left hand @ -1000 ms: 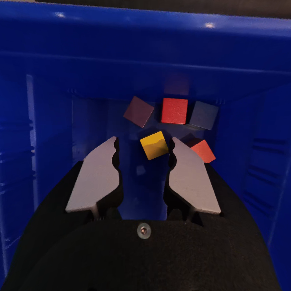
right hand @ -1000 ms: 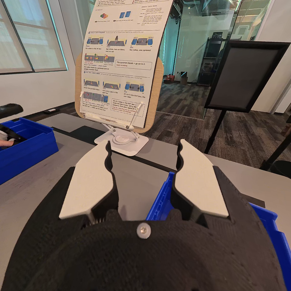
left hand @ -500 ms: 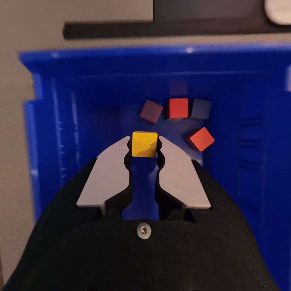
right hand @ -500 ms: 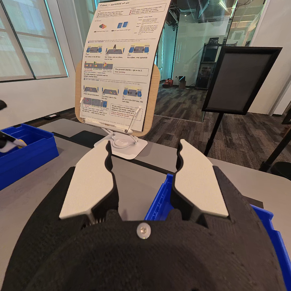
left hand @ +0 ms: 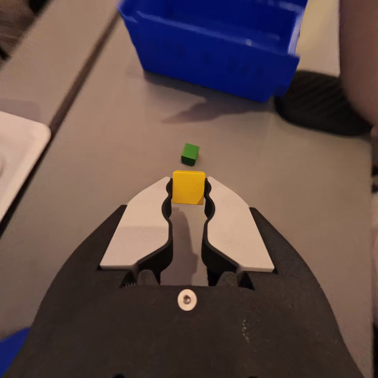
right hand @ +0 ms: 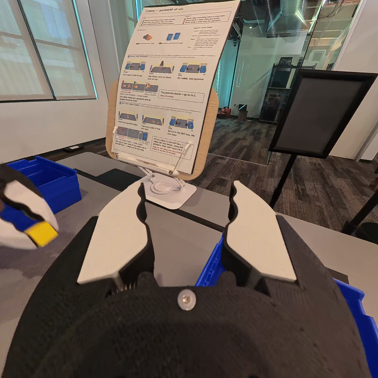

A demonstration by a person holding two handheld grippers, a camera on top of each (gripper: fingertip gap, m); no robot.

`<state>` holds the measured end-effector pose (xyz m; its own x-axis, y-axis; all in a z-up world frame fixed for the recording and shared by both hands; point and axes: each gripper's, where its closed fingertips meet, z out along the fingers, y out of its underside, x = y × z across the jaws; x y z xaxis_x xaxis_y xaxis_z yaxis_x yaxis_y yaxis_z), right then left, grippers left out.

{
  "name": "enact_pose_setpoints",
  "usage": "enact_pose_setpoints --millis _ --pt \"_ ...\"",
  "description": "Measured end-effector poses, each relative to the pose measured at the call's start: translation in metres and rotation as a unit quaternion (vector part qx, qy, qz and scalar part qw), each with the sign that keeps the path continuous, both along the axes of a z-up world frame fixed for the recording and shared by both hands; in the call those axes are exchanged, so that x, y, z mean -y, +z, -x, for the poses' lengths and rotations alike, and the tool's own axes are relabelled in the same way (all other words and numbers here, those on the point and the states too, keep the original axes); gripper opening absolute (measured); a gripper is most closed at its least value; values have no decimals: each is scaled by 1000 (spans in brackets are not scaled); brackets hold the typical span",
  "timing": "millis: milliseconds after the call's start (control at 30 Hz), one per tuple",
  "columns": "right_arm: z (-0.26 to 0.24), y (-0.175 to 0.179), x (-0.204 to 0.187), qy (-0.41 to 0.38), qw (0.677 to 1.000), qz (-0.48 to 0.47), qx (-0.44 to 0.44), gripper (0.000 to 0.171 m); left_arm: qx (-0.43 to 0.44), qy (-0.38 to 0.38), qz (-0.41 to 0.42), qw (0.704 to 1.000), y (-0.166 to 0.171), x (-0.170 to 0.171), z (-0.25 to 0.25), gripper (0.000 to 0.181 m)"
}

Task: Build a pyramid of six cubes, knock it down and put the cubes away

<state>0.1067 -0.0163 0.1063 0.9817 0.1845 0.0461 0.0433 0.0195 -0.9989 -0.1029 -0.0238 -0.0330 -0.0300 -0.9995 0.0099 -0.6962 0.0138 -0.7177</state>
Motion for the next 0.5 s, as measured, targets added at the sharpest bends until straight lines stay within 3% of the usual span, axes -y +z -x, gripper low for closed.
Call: enact_pose_setpoints --millis 167,500 --pt "1 5 4 10 1000 -8 -5 80 -85 -70 -37 993 -75 6 -27 29" --pt "-4 9 7 13 1000 -17 -16 80 -129 -93 -22 987 -105 -2 -46 29"
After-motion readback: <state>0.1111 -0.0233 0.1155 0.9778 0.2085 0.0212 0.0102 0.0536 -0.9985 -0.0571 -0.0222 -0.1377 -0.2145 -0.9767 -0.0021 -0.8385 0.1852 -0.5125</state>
